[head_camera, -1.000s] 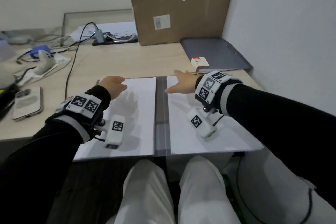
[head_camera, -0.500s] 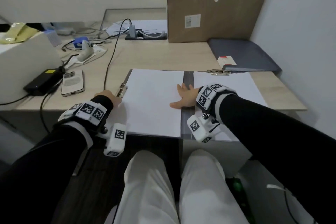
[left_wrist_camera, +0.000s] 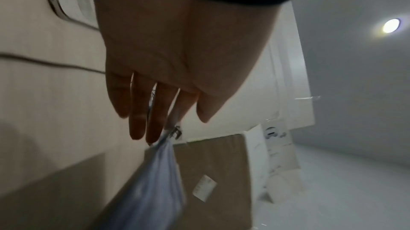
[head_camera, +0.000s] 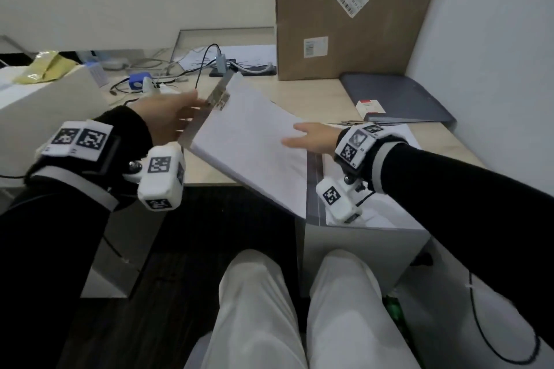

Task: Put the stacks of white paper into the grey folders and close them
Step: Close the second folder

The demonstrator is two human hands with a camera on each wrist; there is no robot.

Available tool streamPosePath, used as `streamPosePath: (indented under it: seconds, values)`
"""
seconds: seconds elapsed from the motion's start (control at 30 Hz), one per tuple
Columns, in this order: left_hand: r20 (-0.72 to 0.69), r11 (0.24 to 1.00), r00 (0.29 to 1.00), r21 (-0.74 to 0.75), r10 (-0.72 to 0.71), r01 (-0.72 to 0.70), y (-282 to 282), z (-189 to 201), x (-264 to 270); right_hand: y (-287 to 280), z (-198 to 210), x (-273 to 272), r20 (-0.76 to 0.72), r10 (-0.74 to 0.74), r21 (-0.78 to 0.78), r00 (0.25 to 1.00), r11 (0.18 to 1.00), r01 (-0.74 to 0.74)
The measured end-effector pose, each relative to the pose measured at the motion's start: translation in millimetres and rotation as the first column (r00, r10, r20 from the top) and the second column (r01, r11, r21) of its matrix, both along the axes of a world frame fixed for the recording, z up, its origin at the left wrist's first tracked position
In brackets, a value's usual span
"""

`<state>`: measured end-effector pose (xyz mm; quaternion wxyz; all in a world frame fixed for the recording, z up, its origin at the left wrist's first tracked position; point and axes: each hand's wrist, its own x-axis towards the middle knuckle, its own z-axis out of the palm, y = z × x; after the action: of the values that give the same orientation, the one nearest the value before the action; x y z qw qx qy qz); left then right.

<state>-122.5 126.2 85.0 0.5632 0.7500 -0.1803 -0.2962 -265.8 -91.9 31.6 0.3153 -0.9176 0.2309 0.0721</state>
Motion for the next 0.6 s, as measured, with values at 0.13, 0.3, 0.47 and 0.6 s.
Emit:
streamPosePath:
  seconds: [0.13,0.3,0.47,0.6]
  values:
    - [0.006,0.933,0.951,-0.194,-0.309,0.304,-31,20,-31,0,56,-20,0.263,-0.175,0.572,0.949,0.821,-0.007]
    - [0.115,0.875,0.891,-0.171,-0.439,0.453,-107,19,-106,-26,104,-72,0.378,-0.233,0.627,0.896,0.776,-0.063]
    - [0.168,0.902,0.887,0.027,-0.430,0.432,-151,-21,-135,-67,85,-140,0.373,-0.420,0.610,0.827,0.783,0.122]
    - [0.238,0.880,0.893,0.389,-0.381,0.272,-151,-64,-139,-91,42,-186,0.258,-0.528,0.549,0.809,0.769,0.328]
